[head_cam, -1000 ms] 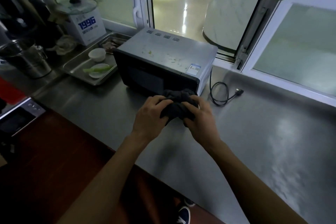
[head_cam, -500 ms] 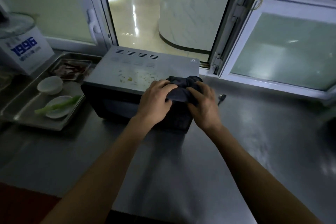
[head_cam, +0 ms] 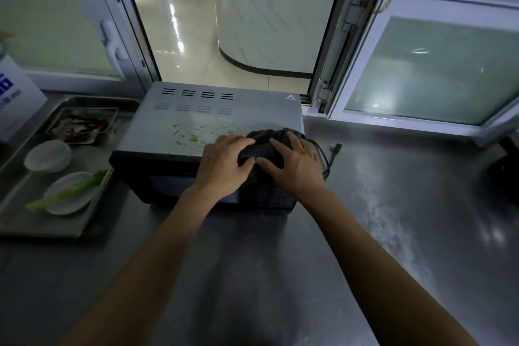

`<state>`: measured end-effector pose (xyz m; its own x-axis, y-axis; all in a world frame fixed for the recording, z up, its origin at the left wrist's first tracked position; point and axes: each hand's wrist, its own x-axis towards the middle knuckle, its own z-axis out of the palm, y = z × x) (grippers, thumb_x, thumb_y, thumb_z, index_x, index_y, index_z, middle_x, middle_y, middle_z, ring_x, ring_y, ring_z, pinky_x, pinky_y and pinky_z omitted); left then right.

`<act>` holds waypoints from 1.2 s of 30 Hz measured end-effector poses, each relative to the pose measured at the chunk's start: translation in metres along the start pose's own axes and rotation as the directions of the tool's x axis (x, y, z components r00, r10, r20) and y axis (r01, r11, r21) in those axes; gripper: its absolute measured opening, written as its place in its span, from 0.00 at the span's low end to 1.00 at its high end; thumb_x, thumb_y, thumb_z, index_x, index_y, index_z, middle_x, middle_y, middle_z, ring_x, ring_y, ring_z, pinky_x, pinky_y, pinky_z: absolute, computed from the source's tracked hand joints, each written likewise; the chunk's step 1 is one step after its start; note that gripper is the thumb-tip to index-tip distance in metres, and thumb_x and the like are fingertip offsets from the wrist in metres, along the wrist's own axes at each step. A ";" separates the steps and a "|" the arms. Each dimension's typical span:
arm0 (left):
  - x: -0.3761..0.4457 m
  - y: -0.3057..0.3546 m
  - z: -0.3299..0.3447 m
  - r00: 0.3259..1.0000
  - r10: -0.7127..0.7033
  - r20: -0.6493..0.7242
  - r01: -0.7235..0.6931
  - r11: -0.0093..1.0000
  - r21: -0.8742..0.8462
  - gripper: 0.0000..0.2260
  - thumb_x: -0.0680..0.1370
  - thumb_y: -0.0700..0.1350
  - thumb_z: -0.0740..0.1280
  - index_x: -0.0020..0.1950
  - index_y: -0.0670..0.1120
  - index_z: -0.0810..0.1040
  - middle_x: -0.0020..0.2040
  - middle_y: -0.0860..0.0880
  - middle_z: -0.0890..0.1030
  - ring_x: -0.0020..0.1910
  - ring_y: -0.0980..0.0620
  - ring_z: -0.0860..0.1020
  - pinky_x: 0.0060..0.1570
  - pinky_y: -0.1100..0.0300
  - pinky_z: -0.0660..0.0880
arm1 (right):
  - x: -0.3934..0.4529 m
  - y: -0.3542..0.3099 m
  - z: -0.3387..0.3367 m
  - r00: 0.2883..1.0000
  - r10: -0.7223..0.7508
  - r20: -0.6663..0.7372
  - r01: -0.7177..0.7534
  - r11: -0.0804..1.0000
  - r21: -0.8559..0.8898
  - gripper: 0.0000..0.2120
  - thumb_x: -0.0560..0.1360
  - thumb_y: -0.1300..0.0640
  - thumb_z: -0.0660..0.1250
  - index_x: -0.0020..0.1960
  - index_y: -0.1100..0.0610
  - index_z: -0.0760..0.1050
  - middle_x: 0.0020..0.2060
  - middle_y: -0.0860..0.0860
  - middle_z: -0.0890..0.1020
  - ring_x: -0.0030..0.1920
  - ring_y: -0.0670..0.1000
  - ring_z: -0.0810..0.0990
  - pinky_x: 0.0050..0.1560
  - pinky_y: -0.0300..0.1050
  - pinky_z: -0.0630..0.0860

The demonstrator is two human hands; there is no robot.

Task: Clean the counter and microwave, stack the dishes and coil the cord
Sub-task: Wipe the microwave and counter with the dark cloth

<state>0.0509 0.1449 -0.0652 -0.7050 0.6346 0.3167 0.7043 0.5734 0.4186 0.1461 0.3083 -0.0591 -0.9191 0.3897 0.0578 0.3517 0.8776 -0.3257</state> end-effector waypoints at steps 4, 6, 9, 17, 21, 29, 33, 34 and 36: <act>-0.010 -0.007 -0.008 0.999 -0.020 0.026 0.018 0.997 0.071 0.16 0.79 0.52 0.64 0.66 0.50 0.77 0.61 0.51 0.80 0.60 0.46 0.76 0.58 0.44 0.72 | 0.002 0.000 0.010 0.999 -0.032 -0.007 0.032 0.998 -0.053 0.29 0.78 0.35 0.58 0.76 0.44 0.63 0.79 0.56 0.58 0.77 0.62 0.53 0.73 0.63 0.59; -0.014 -0.008 -0.011 1.000 -0.031 0.006 0.030 0.994 0.102 0.17 0.79 0.53 0.63 0.64 0.49 0.79 0.58 0.50 0.81 0.57 0.45 0.77 0.55 0.44 0.73 | 0.003 0.000 0.011 0.999 -0.033 0.002 0.033 0.998 -0.062 0.29 0.78 0.36 0.59 0.77 0.44 0.62 0.79 0.55 0.56 0.77 0.62 0.52 0.73 0.63 0.57; -0.021 -0.004 -0.013 0.998 -0.056 -0.030 0.060 0.991 0.119 0.17 0.79 0.54 0.61 0.61 0.47 0.80 0.56 0.49 0.82 0.55 0.45 0.78 0.53 0.45 0.74 | 0.008 -0.004 0.008 0.998 -0.049 0.042 0.052 0.995 -0.081 0.29 0.79 0.39 0.58 0.78 0.45 0.58 0.80 0.56 0.53 0.78 0.63 0.50 0.74 0.62 0.54; -0.031 -0.008 -0.022 0.996 -0.073 -0.052 0.081 0.983 0.163 0.15 0.79 0.52 0.62 0.61 0.47 0.79 0.56 0.50 0.81 0.56 0.45 0.76 0.53 0.44 0.75 | 0.017 -0.013 0.014 0.993 -0.058 0.098 0.067 0.994 -0.089 0.28 0.81 0.42 0.51 0.80 0.45 0.50 0.80 0.56 0.47 0.78 0.65 0.44 0.76 0.65 0.46; -0.031 -0.018 -0.030 0.993 -0.101 -0.065 0.111 0.977 0.184 0.14 0.79 0.49 0.65 0.63 0.47 0.78 0.59 0.49 0.80 0.59 0.44 0.75 0.55 0.44 0.73 | 0.026 -0.019 0.015 0.990 -0.059 0.127 0.072 0.992 -0.106 0.28 0.82 0.43 0.50 0.80 0.47 0.47 0.80 0.57 0.45 0.78 0.66 0.43 0.75 0.66 0.44; -0.036 -0.084 -0.060 0.990 -0.118 -0.078 0.133 0.965 0.224 0.14 0.77 0.47 0.69 0.61 0.46 0.80 0.58 0.47 0.81 0.59 0.42 0.76 0.52 0.44 0.75 | 0.050 -0.057 0.028 0.993 -0.026 0.118 0.034 0.997 -0.070 0.28 0.82 0.42 0.50 0.80 0.47 0.49 0.80 0.56 0.46 0.78 0.66 0.44 0.76 0.66 0.43; -0.036 -0.129 -0.079 0.987 -0.127 -0.100 0.147 0.963 0.224 0.13 0.77 0.46 0.69 0.59 0.45 0.81 0.56 0.46 0.82 0.57 0.42 0.77 0.52 0.44 0.76 | 0.063 -0.087 0.039 0.991 -0.008 0.136 0.017 0.998 -0.067 0.31 0.81 0.38 0.51 0.80 0.45 0.48 0.80 0.54 0.44 0.78 0.64 0.42 0.76 0.66 0.41; -0.037 -0.142 -0.082 0.987 -0.126 -0.104 0.146 0.965 0.219 0.12 0.77 0.47 0.69 0.59 0.45 0.81 0.56 0.46 0.82 0.57 0.43 0.78 0.52 0.44 0.76 | 0.066 -0.095 0.043 0.990 -0.004 0.138 0.016 0.997 -0.080 0.32 0.80 0.36 0.51 0.80 0.45 0.47 0.80 0.54 0.44 0.78 0.64 0.42 0.76 0.66 0.42; -0.037 -0.165 -0.088 0.986 -0.132 -0.106 0.152 0.963 0.221 0.12 0.77 0.48 0.68 0.59 0.45 0.81 0.56 0.47 0.82 0.57 0.43 0.77 0.53 0.44 0.76 | 0.071 -0.112 0.051 0.991 0.000 0.134 0.014 0.994 -0.105 0.33 0.79 0.34 0.51 0.80 0.45 0.47 0.80 0.55 0.44 0.78 0.65 0.42 0.76 0.66 0.42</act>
<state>-0.0467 -0.0191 -0.0716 -0.7964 0.4954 0.3469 0.5896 0.7635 0.2633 0.0322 0.2232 -0.0664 -0.9345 0.3493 -0.0690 0.3557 0.9073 -0.2240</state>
